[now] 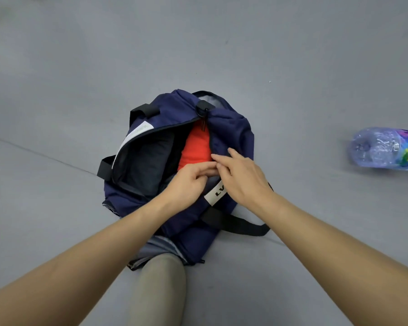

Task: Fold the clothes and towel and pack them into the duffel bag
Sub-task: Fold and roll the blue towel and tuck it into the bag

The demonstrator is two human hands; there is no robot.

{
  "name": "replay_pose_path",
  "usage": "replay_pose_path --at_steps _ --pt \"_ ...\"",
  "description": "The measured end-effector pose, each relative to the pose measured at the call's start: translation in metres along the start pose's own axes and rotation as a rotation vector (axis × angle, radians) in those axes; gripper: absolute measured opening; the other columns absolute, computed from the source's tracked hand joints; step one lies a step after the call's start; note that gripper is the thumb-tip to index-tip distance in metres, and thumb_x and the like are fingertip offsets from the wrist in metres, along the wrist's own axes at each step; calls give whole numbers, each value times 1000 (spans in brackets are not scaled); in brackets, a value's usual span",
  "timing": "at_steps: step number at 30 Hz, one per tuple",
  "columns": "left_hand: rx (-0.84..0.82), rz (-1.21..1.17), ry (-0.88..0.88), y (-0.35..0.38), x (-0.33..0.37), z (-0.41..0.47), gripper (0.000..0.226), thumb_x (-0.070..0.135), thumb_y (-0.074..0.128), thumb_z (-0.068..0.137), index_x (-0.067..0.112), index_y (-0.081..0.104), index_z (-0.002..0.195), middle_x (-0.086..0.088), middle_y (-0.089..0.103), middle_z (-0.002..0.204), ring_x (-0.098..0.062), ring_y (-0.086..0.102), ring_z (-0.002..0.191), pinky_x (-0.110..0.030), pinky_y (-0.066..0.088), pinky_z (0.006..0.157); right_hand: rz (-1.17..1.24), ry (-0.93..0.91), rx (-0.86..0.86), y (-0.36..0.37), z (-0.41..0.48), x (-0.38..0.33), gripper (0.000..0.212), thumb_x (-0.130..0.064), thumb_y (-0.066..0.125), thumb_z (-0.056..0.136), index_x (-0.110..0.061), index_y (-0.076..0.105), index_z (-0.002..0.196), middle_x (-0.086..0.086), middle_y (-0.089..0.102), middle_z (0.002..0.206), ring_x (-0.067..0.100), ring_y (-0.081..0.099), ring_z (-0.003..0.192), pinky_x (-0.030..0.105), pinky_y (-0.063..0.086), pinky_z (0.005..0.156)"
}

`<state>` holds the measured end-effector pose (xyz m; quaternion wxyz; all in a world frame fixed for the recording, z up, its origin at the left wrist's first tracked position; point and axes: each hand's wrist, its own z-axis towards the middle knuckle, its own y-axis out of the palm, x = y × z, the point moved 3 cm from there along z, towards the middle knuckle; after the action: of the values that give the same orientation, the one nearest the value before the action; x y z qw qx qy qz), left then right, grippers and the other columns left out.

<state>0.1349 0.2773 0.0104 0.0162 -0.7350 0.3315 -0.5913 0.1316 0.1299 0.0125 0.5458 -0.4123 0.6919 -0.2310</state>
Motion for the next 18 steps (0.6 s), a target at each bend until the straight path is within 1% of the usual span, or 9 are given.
replay_pose_path --at_steps 1,3,4,6,8,10,12,15,18 --pt "51 136 24 -5 -1 4 63 -13 38 88 21 63 135 8 72 121 3 67 98 -7 44 81 -16 1 8 3 -1 2 41 -33 32 108 -32 45 147 -1 36 158 36 45 130 41 41 100" --pt "133 437 101 -12 -2 14 56 -4 44 90 27 65 132 11 70 124 -5 65 108 -16 46 89 -9 -11 40 7 0 7 33 -29 32 107 -21 52 132 -5 46 144 38 52 118 40 42 86" --pt "120 532 148 -12 -3 19 54 -2 47 91 27 65 132 11 68 127 -8 60 117 -18 44 95 14 -11 36 9 0 9 34 -27 32 106 -22 51 134 -6 44 147 38 51 120 40 42 87" --pt "41 582 202 -8 -6 26 51 -2 50 88 26 66 127 12 69 121 -8 58 114 -23 46 95 78 31 8 12 -1 12 44 -26 34 106 -32 43 149 -6 30 161 32 44 134 40 40 103" --pt "-4 477 146 -2 -7 28 51 -4 48 87 25 67 124 11 71 112 -7 61 106 -33 51 92 174 55 60 13 -2 14 46 -24 37 105 -37 44 148 -5 31 160 26 46 133 41 42 107" --pt "-39 149 9 6 -3 21 56 -11 43 91 19 62 135 7 69 125 -2 61 117 -24 49 100 278 68 135 13 -2 15 43 -20 39 103 -36 55 140 -7 42 143 21 54 118 41 48 98" --pt "-87 -123 -72 19 -1 10 55 -18 38 92 8 60 135 -1 68 128 -4 61 120 -17 47 100 282 69 148 13 2 13 41 -21 39 102 -36 61 133 -8 44 129 19 54 111 40 50 94" --pt "-165 -239 -116 31 -1 -5 51 -19 38 92 7 66 126 2 74 117 -5 64 116 -16 47 95 192 133 47 12 10 13 42 -23 37 100 -33 60 134 -6 36 146 24 47 125 38 45 102" --pt "-221 -288 -168 26 -5 -11 56 -17 39 93 20 70 121 11 75 108 -2 66 109 -14 49 89 58 125 -54 12 13 13 49 -19 35 101 -21 43 150 -2 20 163 32 41 136 40 40 107"
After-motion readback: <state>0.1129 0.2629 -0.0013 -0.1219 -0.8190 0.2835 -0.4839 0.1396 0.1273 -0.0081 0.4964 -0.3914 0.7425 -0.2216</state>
